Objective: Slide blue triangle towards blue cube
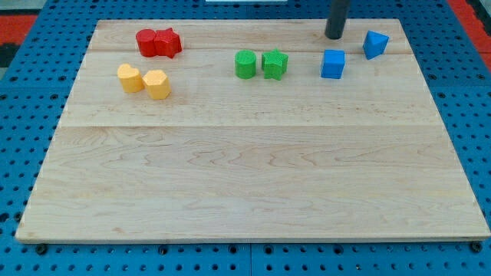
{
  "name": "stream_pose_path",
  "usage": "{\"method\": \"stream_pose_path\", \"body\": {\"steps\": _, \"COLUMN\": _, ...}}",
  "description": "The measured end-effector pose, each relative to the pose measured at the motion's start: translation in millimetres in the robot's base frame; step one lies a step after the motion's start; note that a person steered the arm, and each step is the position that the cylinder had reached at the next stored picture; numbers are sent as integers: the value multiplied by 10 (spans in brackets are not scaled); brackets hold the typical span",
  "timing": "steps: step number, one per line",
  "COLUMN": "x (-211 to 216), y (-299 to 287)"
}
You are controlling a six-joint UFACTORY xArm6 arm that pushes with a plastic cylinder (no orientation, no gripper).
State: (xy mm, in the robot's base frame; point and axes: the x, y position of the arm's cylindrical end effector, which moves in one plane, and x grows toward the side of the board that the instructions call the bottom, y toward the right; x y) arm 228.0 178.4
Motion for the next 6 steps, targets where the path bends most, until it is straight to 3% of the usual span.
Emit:
{"method": "stream_pose_path", "body": {"steps": 1, "x": 302, "y": 560}}
{"method": "stream_pose_path", "body": {"steps": 2, "x": 397, "y": 593}}
{"method": "stream_pose_path", "body": {"steps": 3, "x": 57, "y": 660}}
{"method": "stream_pose_path", "body": {"steps": 5, "x": 708, "y": 1070}}
{"method": "stream_pose_path", "body": {"steps": 6, "x": 709, "y": 897}}
